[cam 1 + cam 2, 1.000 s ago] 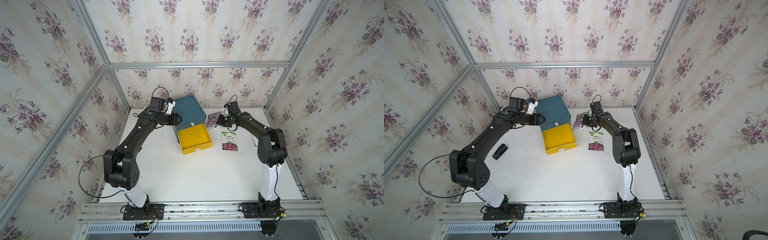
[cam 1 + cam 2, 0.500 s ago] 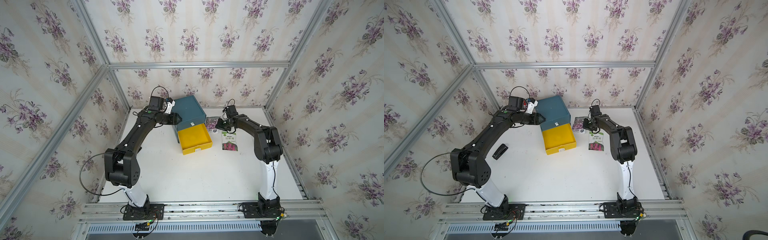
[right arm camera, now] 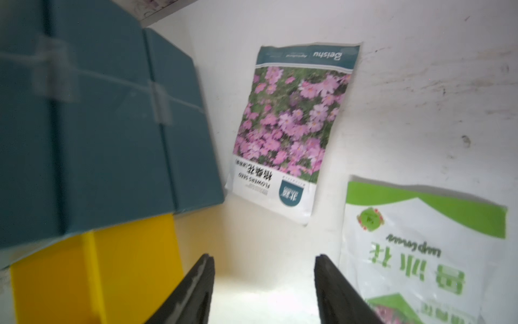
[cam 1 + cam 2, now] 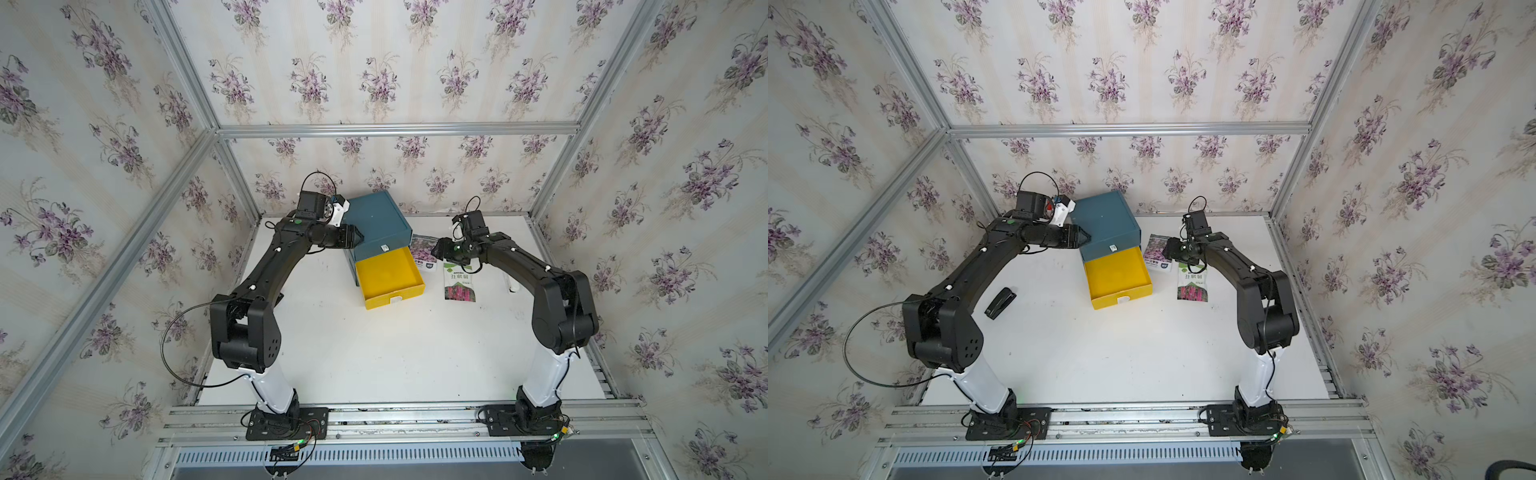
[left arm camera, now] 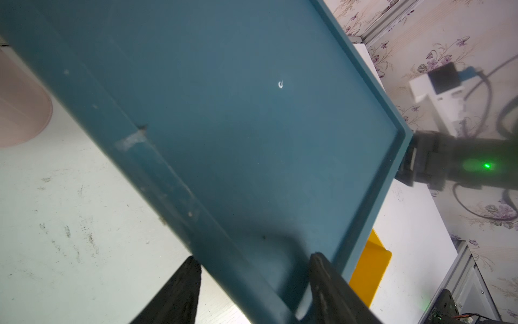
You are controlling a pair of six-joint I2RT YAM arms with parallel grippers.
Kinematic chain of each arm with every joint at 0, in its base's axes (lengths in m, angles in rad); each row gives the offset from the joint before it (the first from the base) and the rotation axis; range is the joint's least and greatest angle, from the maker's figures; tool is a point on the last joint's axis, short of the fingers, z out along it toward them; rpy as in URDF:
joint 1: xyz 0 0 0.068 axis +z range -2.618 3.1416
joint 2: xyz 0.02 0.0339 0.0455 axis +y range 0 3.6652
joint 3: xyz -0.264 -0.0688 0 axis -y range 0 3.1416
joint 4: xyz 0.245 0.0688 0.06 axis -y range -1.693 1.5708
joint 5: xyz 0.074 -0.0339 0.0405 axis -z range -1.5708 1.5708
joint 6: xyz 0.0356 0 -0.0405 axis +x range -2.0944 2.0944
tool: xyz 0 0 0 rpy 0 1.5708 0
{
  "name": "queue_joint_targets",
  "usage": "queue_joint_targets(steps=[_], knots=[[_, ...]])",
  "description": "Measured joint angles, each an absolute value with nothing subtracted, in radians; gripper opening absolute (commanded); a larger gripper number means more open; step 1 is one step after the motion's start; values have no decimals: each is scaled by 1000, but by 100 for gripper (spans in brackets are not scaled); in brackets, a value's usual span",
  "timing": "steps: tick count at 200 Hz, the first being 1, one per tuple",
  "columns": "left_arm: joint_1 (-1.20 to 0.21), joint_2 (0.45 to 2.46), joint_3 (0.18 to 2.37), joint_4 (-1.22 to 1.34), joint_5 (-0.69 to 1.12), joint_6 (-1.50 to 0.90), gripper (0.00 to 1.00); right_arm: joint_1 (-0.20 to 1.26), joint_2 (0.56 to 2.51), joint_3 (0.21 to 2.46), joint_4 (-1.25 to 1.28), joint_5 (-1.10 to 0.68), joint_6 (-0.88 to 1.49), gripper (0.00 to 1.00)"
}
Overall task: Take the seed bags out of the drawer
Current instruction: Place the seed packet at the center of the board, then close the drawer in the storage box.
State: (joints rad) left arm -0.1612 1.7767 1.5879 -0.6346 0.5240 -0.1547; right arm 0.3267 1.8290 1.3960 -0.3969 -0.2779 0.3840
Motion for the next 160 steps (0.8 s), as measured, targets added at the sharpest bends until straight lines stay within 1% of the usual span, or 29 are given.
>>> queue_joint_targets(steps=[57,80,109,128,160], knots=[[-159,1779,1592,-641,525,-155,64,480,1484,1205,-446,-247,366,72],[-159,1779,1592,-641,525,-155,64,570,1413,1171,-450,-216,364,74],[-159,1782,1595,-643,527,-155,64,686,1377,1104,-437,-215,370,76],[-159,1784,1597,-645,529,-155,64,745,1375,1054,-408,-192,396,75],[-159,1784,1598,-646,529,-155,64,813,1381,981,-327,-168,432,65]])
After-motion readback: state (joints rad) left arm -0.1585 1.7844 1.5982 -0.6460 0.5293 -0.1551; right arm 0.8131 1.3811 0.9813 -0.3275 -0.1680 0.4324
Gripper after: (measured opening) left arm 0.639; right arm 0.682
